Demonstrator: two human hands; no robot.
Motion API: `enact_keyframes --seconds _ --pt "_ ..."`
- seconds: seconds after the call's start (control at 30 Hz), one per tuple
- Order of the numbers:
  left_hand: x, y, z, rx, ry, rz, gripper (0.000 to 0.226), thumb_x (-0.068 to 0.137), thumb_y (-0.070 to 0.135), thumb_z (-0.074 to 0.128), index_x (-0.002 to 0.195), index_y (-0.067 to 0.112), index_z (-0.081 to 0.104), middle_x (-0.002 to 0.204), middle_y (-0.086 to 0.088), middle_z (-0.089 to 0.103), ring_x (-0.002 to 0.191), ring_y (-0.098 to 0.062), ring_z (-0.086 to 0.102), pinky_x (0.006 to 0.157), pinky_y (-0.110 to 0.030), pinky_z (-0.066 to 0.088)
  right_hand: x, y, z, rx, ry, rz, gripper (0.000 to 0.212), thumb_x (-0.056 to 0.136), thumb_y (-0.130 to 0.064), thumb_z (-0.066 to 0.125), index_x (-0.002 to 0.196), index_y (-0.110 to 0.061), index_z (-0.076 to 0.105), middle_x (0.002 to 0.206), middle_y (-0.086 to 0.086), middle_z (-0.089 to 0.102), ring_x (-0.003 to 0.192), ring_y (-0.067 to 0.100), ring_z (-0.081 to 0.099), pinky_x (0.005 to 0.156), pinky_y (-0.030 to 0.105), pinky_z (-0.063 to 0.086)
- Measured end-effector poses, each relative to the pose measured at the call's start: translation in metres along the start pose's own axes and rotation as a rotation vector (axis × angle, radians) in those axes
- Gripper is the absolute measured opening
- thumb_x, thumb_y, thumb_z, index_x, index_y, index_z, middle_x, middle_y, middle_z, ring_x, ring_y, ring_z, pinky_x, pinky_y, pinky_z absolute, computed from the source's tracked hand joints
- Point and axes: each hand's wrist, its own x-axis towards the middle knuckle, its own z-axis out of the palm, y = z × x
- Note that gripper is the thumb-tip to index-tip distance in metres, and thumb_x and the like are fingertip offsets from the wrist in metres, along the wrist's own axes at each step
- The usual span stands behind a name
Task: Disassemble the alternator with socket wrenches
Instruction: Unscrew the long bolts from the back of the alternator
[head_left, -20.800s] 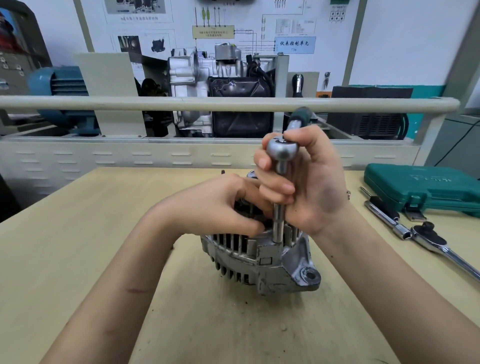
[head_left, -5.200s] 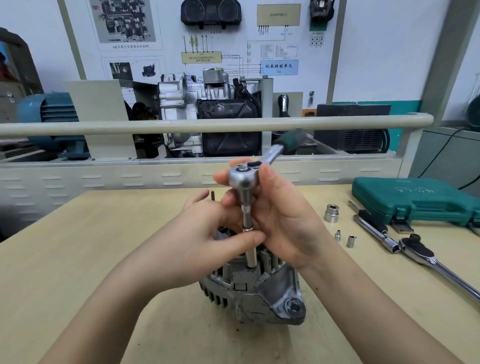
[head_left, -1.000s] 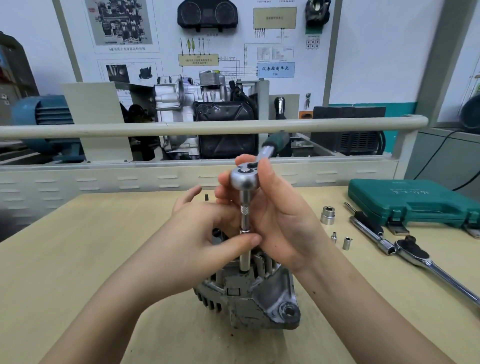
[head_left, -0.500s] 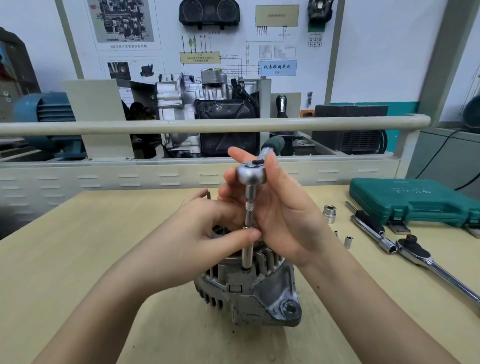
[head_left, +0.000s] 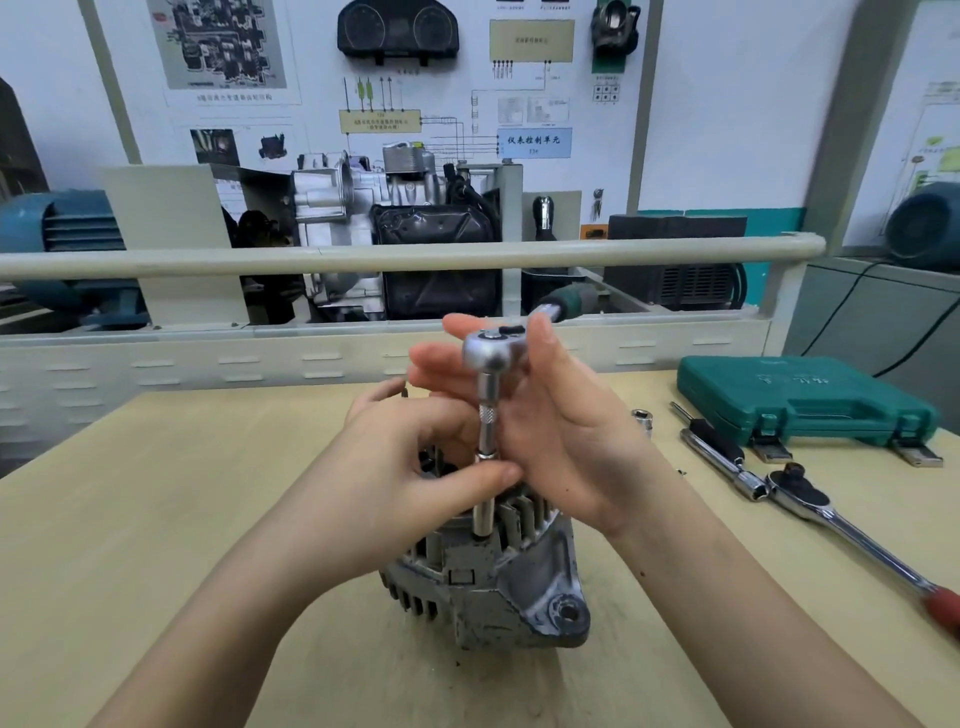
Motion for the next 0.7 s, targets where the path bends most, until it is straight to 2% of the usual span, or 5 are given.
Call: enact_keyframes --seconds 0.2,0.27,0.47,0.57,0.7 --pt "0.0 0.002 -0.001 0.04 -0.005 0.004 0.031 0.068 0.053 0.064 0.053 0.03 0.049 0.065 0.028 0.057 0.071 0.003 0.053 0.075 -0.012 0.029 -0.036 -0.036 -0.018 -0.919 0.18 0.124 0.063 0.083 -0.063 0.024 0.093 -0.018 0.067 0.078 -0.004 0.072 0.076 0.006 0.067 0.072 0.018 0.051" --pt "0.0 0.002 -0.001 0.02 -0.003 -0.011 0.04 0.067 0.063 0.064 0.053 0.03 0.046 0.065 0.03 0.056 0.069 0.002 0.051 0.069 -0.011 0.027 -0.047 -0.049 -0.02 -1.407 0.281 -0.134 0.046 0.097 -0.044 0.028 0.091 -0.017 0.064 0.064 -0.004 0.065 0.066 0.004 0.059 0.064 0.018 0.045" --pt "0.002 -0.001 0.0 -0.035 -0.015 -0.003 0.033 0.058 0.059 0.053 0.055 0.027 0.047 0.062 0.025 0.055 0.067 0.001 0.05 0.072 -0.012 0.027 -0.041 -0.083 0.002 -1.524 0.28 -0.698 0.033 0.072 0.006 0.045 0.068 -0.026 0.049 0.09 -0.016 0.058 0.092 0.005 0.057 0.106 0.027 0.024" --pt "0.002 -0.002 -0.001 -0.048 -0.018 0.009 0.031 0.06 0.056 0.056 0.054 0.027 0.046 0.06 0.022 0.055 0.067 -0.002 0.049 0.069 -0.012 0.027 -0.026 -0.09 0.014 -1.719 0.123 -0.421 0.03 0.082 -0.037 0.055 0.111 -0.029 0.057 0.119 -0.014 0.052 0.12 0.002 0.037 0.112 0.035 0.013" --pt "0.003 -0.005 0.0 -0.043 -0.011 0.035 0.031 0.061 0.053 0.057 0.053 0.026 0.046 0.057 0.021 0.053 0.068 0.0 0.048 0.067 -0.007 0.027 -0.003 -0.092 0.018 -1.901 -0.23 -0.01 0.066 0.077 -0.055 0.05 0.139 -0.038 0.034 0.12 -0.032 0.046 0.097 -0.02 0.029 0.081 -0.005 0.021"
